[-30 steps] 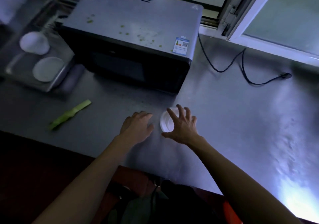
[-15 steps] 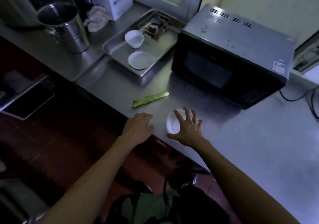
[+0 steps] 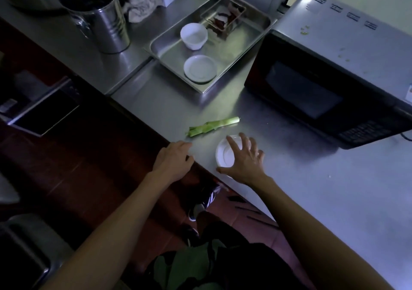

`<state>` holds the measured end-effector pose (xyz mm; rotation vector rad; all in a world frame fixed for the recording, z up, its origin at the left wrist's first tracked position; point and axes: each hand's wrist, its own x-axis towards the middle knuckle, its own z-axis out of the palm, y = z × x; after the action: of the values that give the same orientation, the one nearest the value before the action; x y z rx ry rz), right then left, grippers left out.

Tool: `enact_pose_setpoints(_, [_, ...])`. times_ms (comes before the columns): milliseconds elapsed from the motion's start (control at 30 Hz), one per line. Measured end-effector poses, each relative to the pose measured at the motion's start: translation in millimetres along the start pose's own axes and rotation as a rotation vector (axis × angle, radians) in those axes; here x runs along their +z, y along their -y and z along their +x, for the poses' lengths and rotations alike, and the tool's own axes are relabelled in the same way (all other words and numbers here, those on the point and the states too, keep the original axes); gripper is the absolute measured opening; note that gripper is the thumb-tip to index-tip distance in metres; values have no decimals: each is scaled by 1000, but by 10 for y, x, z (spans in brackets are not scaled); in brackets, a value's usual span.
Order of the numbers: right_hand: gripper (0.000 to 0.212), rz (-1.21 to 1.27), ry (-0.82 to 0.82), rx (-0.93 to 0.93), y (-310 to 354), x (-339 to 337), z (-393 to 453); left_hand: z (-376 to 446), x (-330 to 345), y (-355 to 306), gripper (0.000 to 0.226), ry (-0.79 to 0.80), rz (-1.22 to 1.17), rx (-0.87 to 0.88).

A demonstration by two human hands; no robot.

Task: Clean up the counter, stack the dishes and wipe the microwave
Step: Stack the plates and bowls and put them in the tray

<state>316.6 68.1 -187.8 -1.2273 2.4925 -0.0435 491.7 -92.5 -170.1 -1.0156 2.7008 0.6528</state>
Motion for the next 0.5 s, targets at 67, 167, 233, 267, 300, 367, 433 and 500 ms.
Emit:
enact_pose_setpoints(67, [114, 18, 13, 15, -38, 13, 141, 190, -22, -38, 49, 24, 22, 22])
enact_pose_setpoints(167, [114, 47, 8, 52, -120, 9, 346, 512, -38, -141, 47, 67, 51, 74])
enact_pose_setpoints(233, [114, 61, -1, 77, -177, 15, 443, 733, -24, -230, 49, 79, 59, 104])
enact_pose_setpoints(267, [114, 75, -3, 89, -204, 20, 481, 845, -12, -278, 51, 78, 73, 119])
enact_pose_setpoints(300, [114, 95, -4, 101, -231, 26, 510, 952, 0, -325, 51, 77, 91, 137])
enact_pose_setpoints(367, [114, 126, -5, 124, -283, 39, 553, 1139, 29, -418, 51, 67, 110, 178])
enact_pose_setpoints(433, [115, 142, -1, 140, -329, 50, 588, 1297, 68, -500, 52, 52, 140, 216])
enact_pose_setpoints(500, [115, 157, 9, 153, -374, 69, 602, 1430, 129, -573, 53, 64, 184, 243])
